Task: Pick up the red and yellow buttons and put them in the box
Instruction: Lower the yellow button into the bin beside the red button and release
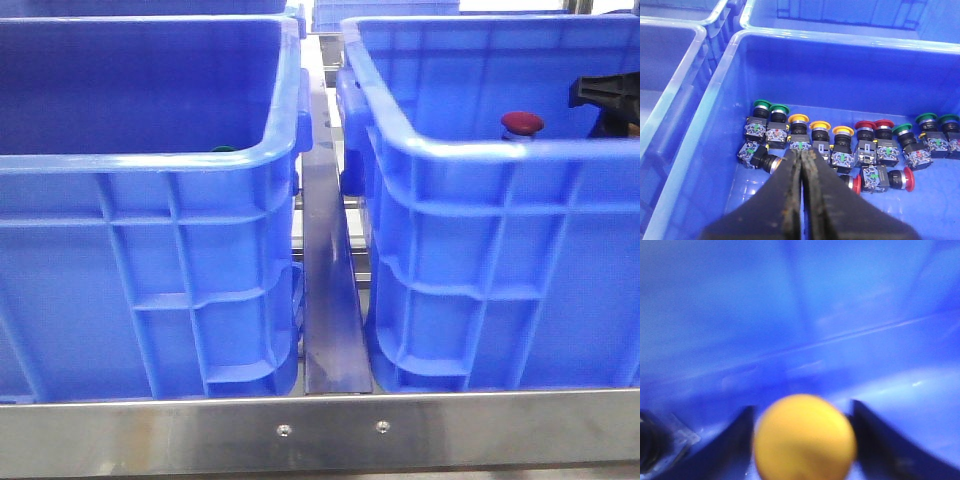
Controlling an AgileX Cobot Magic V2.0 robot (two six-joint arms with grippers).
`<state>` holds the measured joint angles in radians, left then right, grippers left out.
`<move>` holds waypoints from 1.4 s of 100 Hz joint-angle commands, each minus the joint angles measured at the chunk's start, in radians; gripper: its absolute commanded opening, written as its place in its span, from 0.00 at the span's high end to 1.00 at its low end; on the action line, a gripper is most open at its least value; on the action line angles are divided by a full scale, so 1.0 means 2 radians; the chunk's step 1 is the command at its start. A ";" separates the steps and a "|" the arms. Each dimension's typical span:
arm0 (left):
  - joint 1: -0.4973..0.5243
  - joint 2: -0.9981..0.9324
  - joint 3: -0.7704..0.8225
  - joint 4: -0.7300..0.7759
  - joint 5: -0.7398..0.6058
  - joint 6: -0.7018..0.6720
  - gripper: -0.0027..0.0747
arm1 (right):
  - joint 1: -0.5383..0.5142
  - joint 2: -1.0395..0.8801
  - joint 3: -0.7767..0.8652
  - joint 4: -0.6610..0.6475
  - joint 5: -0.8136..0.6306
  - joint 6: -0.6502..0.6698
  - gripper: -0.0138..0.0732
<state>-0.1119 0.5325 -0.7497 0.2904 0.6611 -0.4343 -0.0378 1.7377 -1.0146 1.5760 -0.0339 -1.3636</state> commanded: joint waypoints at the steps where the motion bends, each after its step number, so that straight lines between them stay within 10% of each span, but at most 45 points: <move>1: 0.000 0.001 -0.012 0.003 -0.040 -0.002 0.99 | -0.002 -0.036 -0.010 0.001 0.008 -0.004 0.23; 97: 0.000 0.002 -0.012 0.003 -0.040 -0.002 0.99 | -0.002 -0.536 0.214 0.001 0.098 -0.009 0.23; 140: 0.000 0.002 -0.012 0.003 -0.040 -0.002 0.99 | -0.002 -0.601 0.242 0.001 0.098 -0.009 0.89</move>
<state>-0.1119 0.5325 -0.7481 0.2904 0.6611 -0.4343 -0.0378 0.5355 -0.5059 1.5742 0.1502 -1.3706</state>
